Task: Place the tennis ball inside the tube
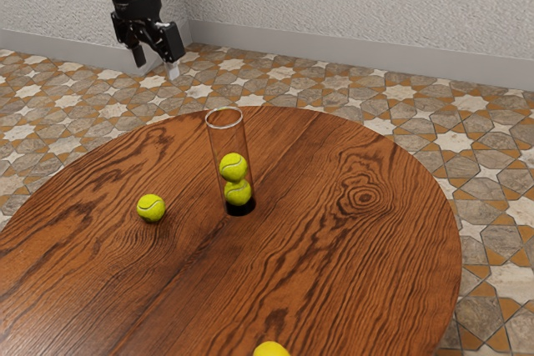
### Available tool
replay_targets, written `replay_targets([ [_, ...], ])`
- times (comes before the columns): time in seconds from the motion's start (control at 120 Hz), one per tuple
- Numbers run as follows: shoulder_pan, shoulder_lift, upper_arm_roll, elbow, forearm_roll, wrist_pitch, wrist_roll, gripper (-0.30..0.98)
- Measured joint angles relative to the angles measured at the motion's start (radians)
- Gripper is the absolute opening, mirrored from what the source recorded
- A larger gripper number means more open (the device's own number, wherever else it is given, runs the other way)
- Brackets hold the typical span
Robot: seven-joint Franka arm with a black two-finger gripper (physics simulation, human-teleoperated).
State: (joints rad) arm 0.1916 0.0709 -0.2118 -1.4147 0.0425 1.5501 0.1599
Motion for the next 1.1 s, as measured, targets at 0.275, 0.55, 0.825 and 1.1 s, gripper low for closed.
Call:
replay_targets([
  [0.275, -0.003, 0.002, 0.003, -0.004, 0.0, -0.003, 0.002, 0.69],
  [0.55, -0.182, -0.063, 0.252, -0.215, -0.006, 0.006, -0.003, 0.69],
  [0.825, -0.19, -0.049, 0.353, -0.488, -0.016, 0.227, 0.02, 0.69],
  [1.1, -0.078, 0.016, 0.373, -0.593, -0.017, 0.464, 0.075, 0.69],
])
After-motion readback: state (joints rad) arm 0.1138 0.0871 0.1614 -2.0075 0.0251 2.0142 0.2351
